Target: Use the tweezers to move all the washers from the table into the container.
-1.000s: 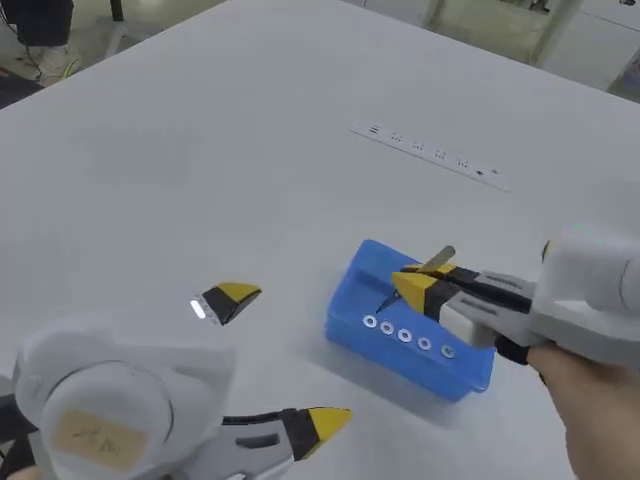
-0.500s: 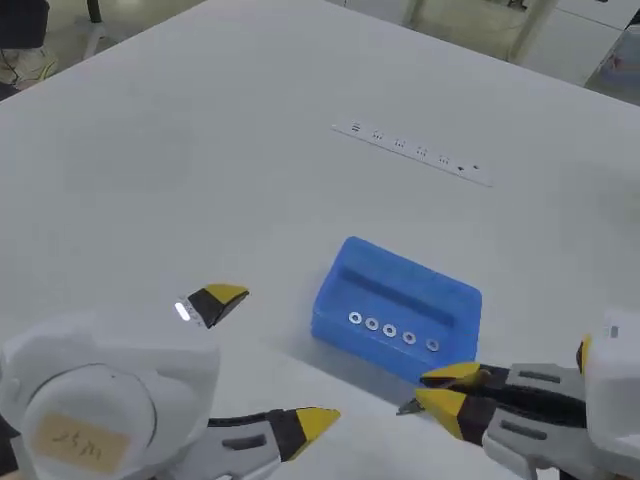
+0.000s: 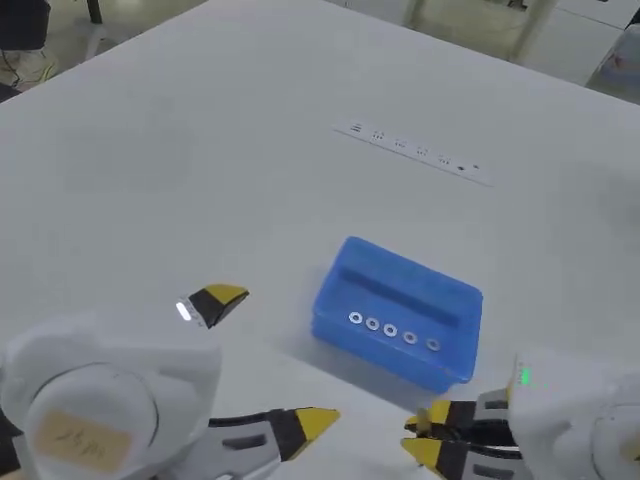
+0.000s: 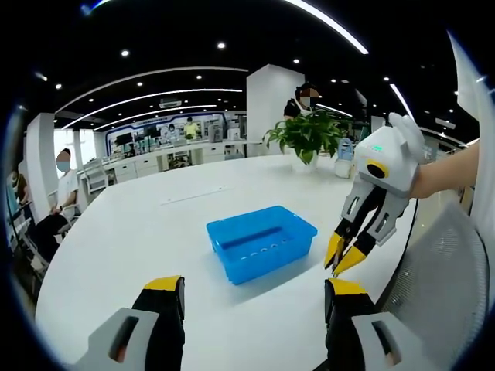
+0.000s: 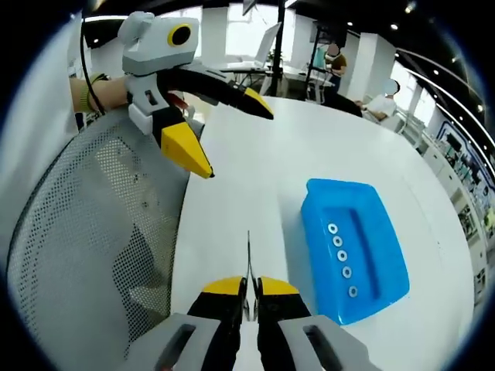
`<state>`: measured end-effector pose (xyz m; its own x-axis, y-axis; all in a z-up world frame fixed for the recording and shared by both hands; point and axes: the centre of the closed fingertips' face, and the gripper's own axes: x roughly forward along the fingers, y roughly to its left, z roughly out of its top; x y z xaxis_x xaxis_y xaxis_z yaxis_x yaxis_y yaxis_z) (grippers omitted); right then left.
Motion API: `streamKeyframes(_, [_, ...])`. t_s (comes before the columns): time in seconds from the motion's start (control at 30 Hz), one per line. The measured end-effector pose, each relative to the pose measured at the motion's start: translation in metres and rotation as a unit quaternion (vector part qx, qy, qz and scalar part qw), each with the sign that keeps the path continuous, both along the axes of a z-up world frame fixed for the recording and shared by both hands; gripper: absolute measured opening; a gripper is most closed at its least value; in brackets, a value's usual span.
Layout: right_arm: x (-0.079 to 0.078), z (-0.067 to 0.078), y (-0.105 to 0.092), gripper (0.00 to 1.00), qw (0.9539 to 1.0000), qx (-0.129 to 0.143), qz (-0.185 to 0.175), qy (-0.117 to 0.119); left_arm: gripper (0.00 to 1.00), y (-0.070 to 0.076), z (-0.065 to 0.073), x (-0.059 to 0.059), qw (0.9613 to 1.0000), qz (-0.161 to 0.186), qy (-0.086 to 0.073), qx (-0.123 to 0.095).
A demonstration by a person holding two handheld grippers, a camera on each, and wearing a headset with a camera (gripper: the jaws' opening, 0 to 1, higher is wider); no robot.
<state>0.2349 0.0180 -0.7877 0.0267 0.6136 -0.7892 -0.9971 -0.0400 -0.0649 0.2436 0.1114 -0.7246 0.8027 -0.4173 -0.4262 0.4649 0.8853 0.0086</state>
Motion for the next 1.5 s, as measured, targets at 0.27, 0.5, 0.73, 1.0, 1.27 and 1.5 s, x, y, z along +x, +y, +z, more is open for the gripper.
streamKeyframes(0.27, [-0.014,-0.018,0.03,0.02,0.9966,0.049,0.065,0.008,0.74,0.0,0.0,0.0,1.0,0.0,0.0,0.0])
streamKeyframes(0.5, [-0.017,-0.038,0.029,0.02,0.9954,0.033,0.089,0.012,0.74,-0.001,0.0,0.0,1.0,-0.002,0.001,0.001])
streamKeyframes(0.73, [-0.015,-0.04,0.032,0.03,0.9961,0.043,0.07,0.032,0.74,0.0,-0.001,0.001,1.0,0.0,0.002,0.0])
streamKeyframes(1.0, [-0.016,-0.039,0.032,0.04,0.9958,0.049,0.07,0.033,0.74,0.0,-0.001,0.0,1.0,0.0,0.001,0.0])
streamKeyframes(1.27, [-0.009,-0.024,0.032,0.1,0.9954,0.087,0.01,0.039,0.74,0.0,0.0,0.001,1.0,0.002,-0.001,-0.001])
streamKeyframes(1.5, [0.027,0.048,0.0,0.42,0.9589,0.227,-0.169,-0.014,0.78,0.005,0.025,0.005,0.9973,0.026,-0.055,-0.04])
